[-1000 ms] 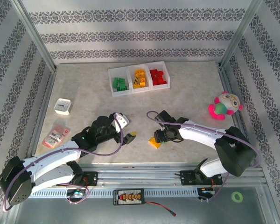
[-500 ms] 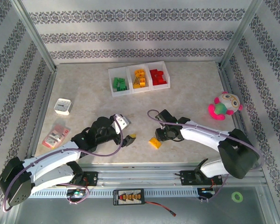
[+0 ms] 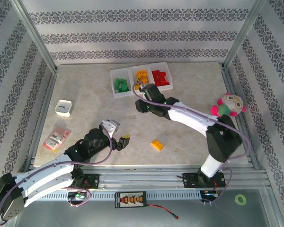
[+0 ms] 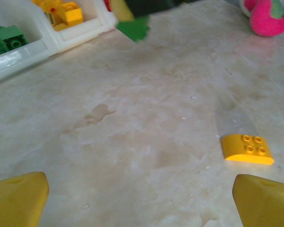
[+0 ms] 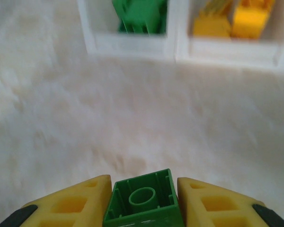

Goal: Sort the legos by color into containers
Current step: Place the lego in the container.

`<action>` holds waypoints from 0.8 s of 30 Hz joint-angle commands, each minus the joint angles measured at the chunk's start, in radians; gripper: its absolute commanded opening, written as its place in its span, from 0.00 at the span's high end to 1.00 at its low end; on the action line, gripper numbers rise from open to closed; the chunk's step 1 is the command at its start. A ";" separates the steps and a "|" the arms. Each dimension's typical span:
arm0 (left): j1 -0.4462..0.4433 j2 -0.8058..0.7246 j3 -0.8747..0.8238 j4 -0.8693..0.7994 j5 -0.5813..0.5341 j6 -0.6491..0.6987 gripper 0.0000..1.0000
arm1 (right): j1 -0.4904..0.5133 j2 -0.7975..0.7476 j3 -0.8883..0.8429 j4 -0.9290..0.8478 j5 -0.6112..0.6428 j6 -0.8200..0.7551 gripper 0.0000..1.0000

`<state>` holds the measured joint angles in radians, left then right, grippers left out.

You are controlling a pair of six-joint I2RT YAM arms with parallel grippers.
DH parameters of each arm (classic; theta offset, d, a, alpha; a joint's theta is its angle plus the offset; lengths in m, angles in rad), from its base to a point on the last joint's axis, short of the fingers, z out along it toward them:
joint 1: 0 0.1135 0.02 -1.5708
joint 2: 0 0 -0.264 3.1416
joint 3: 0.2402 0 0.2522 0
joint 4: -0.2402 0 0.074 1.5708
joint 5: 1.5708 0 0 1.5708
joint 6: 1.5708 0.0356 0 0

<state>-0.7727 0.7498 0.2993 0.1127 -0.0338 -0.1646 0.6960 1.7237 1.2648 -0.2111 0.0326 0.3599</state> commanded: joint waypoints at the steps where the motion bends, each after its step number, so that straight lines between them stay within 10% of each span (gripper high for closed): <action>1: -0.011 -0.008 -0.016 0.013 -0.063 -0.051 0.01 | -0.009 0.122 0.133 0.107 0.035 -0.031 0.65; 24: -0.011 0.006 -0.060 0.027 -0.083 -0.068 0.01 | -0.082 0.847 1.038 0.099 0.114 -0.018 0.64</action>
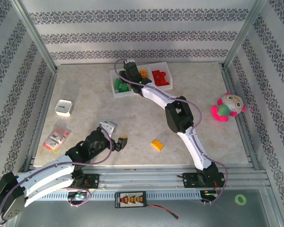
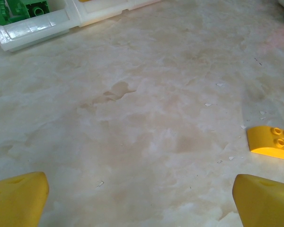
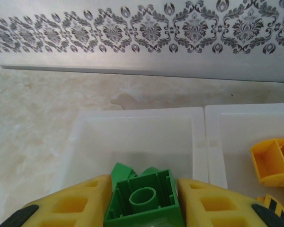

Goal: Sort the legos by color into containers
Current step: Place the lego in the container, then pick up the lego from the bottom-center of the table.

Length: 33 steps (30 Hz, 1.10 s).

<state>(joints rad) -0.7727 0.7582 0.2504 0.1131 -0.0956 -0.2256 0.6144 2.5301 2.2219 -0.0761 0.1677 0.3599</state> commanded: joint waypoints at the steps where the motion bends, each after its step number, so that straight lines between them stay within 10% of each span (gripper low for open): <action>1: -0.011 -0.002 -0.011 0.026 -0.020 -0.005 0.01 | 0.000 0.058 0.114 -0.054 -0.019 -0.031 0.63; 10: -0.012 0.017 -0.011 0.063 0.015 0.024 0.01 | -0.002 -0.029 0.082 -0.084 -0.051 -0.081 0.37; 23: -0.013 0.097 0.006 0.180 0.249 0.158 0.01 | 0.002 -0.656 -0.818 0.191 -0.096 -0.157 0.17; 33: -0.013 0.118 0.014 0.227 0.345 0.189 0.01 | 0.014 -1.052 -1.275 -0.117 -0.188 -0.203 0.06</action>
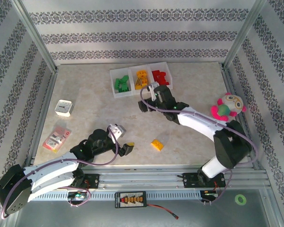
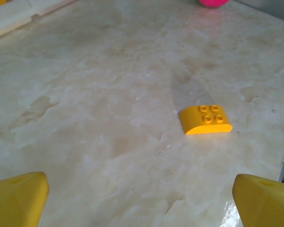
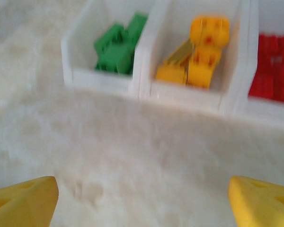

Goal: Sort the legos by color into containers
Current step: Pick up the lego from the bottom-center of the table.

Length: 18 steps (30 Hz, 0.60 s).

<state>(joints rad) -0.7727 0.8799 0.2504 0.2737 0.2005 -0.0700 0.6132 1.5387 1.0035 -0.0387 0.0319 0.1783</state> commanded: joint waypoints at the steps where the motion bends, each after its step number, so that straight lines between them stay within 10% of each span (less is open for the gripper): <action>1: -0.013 -0.003 0.016 0.065 0.053 0.038 0.01 | 0.025 -0.083 -0.078 -0.213 -0.061 -0.020 0.06; 18: -0.013 -0.011 0.009 0.064 0.066 0.063 0.01 | 0.220 0.048 -0.069 -0.591 -0.023 0.105 0.21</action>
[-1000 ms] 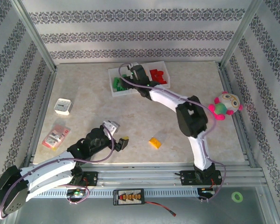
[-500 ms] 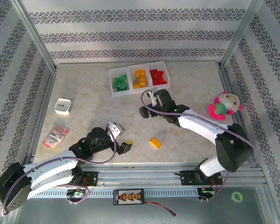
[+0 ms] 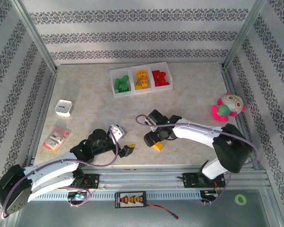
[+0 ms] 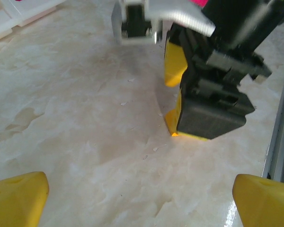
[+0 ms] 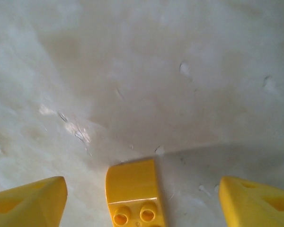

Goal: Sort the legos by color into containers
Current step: Pick up the lego from the bottom-center of the table, then place the lego in the container.

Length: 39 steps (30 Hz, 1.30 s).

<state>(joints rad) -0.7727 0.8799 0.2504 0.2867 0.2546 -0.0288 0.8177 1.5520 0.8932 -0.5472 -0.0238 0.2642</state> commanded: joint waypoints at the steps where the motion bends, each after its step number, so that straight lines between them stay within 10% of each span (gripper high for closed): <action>1: -0.013 -0.012 0.007 0.052 0.012 0.023 0.01 | 0.019 0.046 0.049 -0.090 0.034 0.018 0.22; 24: -0.013 -0.032 -0.017 0.081 -0.008 0.004 0.01 | 0.011 0.073 0.124 -0.126 0.098 0.064 0.70; 39: -0.013 -0.033 -0.037 0.137 -0.139 -0.033 0.01 | -0.174 0.172 0.284 0.717 0.246 0.090 0.72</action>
<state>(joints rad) -0.7727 0.8574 0.2150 0.3756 0.1452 -0.0528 0.6659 1.6463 1.1088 -0.0616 0.1738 0.3424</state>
